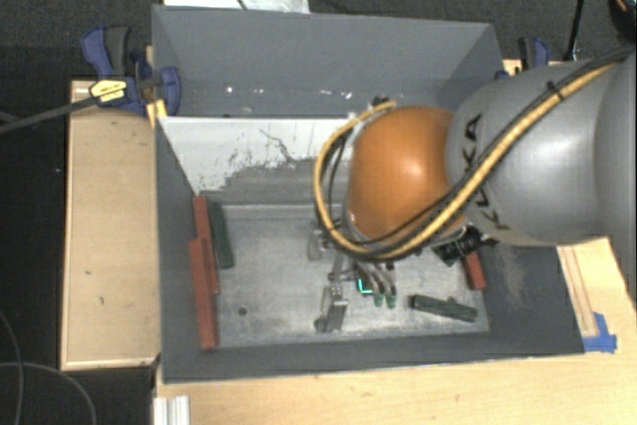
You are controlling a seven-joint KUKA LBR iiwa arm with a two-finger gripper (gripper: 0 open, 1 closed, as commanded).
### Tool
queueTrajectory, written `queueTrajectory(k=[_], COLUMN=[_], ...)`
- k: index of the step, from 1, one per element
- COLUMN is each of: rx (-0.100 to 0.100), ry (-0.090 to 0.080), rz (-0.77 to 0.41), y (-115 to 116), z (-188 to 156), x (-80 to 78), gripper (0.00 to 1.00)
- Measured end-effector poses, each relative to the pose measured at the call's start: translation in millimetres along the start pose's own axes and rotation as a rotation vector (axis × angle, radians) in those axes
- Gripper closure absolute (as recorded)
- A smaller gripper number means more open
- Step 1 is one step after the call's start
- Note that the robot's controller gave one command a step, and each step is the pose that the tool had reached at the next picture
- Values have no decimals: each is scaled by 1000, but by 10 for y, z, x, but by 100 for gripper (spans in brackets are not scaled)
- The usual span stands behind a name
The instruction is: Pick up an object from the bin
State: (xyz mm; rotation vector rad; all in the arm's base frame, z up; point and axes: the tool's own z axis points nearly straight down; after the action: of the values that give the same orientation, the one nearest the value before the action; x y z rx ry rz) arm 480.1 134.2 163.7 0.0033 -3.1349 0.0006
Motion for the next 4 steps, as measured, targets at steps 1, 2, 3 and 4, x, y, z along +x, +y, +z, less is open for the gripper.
queueTrajectory(k=[1,2,3,4], rx=[3,4,1,0], ry=[-3,-7,-11,-13], rz=[-129,-172,-142,-107], y=[-1240,-2185,-2225,-2426], z=[962,934,621,947], x=[-226,-110,19,-149], gripper=[0,0,0,0])
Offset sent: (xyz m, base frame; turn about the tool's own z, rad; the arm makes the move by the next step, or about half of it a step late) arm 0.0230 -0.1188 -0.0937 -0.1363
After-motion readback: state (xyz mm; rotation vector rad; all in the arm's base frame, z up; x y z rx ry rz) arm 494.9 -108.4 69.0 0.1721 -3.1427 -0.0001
